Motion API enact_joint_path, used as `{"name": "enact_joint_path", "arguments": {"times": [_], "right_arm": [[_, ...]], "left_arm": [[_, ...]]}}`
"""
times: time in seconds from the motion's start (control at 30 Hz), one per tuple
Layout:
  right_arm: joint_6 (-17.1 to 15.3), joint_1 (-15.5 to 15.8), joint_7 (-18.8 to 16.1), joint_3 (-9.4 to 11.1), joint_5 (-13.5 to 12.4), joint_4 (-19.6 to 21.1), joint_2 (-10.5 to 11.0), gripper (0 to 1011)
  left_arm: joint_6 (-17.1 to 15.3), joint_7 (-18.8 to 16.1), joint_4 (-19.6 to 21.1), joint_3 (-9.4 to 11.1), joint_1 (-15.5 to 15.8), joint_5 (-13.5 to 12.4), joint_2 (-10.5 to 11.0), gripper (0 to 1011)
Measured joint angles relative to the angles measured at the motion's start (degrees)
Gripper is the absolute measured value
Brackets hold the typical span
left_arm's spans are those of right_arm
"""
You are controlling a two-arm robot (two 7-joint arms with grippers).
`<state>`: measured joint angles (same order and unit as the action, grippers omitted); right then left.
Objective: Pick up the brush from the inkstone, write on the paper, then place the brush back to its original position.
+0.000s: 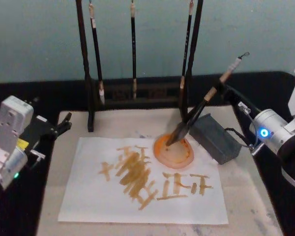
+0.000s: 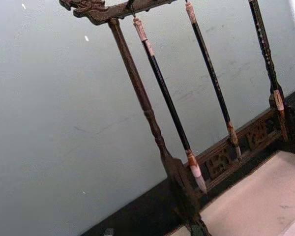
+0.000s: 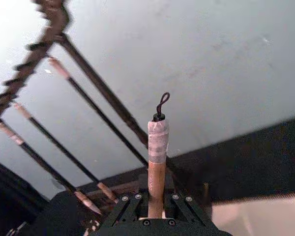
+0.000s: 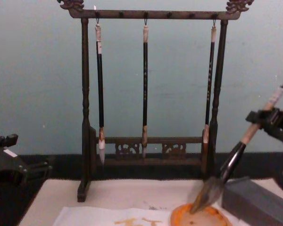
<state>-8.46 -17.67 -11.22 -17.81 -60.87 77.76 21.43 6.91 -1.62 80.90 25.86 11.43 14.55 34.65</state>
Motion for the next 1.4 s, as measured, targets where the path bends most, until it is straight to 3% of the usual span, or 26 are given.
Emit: {"name": "enact_joint_path", "arguments": {"times": [0.23,0.77,1.13,1.4], "right_arm": [[2.56,0.92,-1.32,-1.1,2.97,3.48,1.73,177],[8.83,5.28,-5.82,-1.67,14.25,13.12,6.82,177],[10.0,8.7,-9.62,-0.98,17.73,17.6,10.06,177],[11.35,12.84,-13.07,0.32,20.33,21.59,13.2,177]], "left_arm": [[0.0,0.0,0.0,0.0,0.0,0.0,0.0,1010],[0.0,0.0,0.0,0.0,0.0,0.0,0.0,1010],[0.0,0.0,0.0,0.0,0.0,-0.01,0.0,1009],[0.0,0.0,0.0,0.0,0.0,0.0,0.0,1010]]}}
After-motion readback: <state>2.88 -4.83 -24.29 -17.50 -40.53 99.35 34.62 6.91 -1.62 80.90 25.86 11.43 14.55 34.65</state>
